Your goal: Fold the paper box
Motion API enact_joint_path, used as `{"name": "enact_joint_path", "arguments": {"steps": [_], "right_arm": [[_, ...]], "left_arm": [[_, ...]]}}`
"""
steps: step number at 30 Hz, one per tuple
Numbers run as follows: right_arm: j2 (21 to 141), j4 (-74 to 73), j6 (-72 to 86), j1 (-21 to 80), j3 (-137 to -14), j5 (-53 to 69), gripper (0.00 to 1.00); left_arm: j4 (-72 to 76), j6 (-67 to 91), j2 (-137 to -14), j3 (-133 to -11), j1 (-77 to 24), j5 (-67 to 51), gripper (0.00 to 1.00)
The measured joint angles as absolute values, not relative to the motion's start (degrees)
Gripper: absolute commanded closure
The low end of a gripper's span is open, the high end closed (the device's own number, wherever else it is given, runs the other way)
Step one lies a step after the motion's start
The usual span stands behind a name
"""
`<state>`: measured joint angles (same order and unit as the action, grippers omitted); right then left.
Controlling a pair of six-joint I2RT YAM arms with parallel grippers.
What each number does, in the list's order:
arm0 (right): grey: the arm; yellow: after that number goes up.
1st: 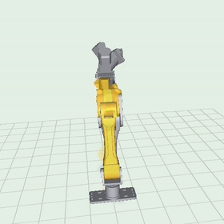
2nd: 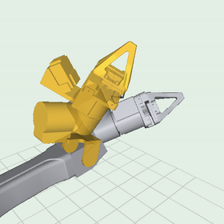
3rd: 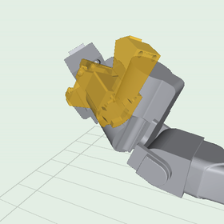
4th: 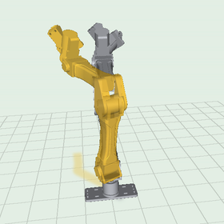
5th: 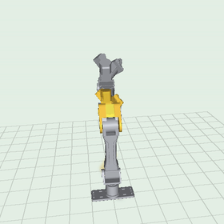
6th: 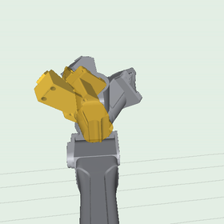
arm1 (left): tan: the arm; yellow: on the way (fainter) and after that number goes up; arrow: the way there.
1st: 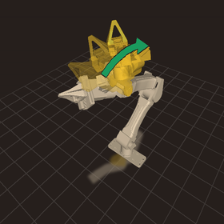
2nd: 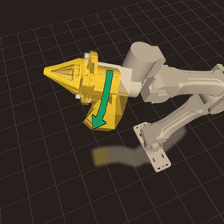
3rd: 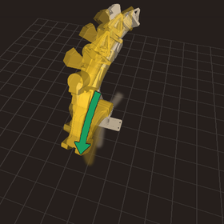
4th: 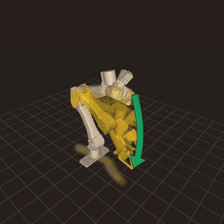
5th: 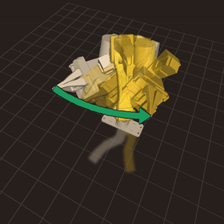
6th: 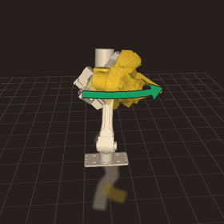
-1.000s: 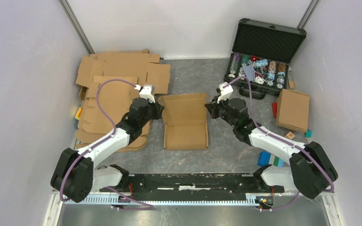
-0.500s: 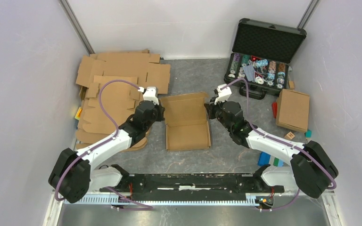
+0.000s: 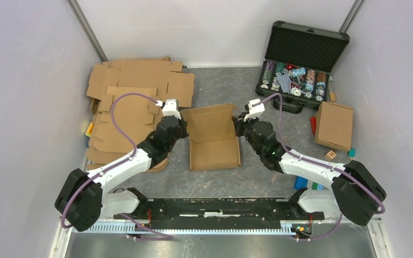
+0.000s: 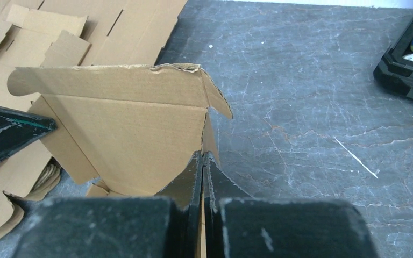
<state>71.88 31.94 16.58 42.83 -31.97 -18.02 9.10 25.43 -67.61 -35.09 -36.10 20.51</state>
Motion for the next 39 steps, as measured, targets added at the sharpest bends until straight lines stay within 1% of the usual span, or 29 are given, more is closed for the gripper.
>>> {"name": "enact_joint_path", "arguments": {"steps": [8, 13, 21, 39], "right_arm": [[72.49, 34.50, 15.73, 44.62, -31.97, -22.76, 1.00], [73.32, 36.10, 14.57, 44.64, -31.81, -24.56, 1.00], [73.34, 40.82, 14.11, 44.77, -28.29, -24.91, 1.00], [73.63, 42.96, 14.13, 46.52, -26.81, -25.63, 1.00]], "left_arm": [[11.14, 25.91, -69.69, -35.77, -37.58, 24.97, 0.98], [13.52, 25.89, -71.55, -36.29, -37.74, 25.32, 0.98], [18.72, 25.69, -71.64, -33.50, -38.02, 24.53, 0.98], [23.81, 25.67, -68.34, -27.68, -38.76, 24.88, 0.98]]}}
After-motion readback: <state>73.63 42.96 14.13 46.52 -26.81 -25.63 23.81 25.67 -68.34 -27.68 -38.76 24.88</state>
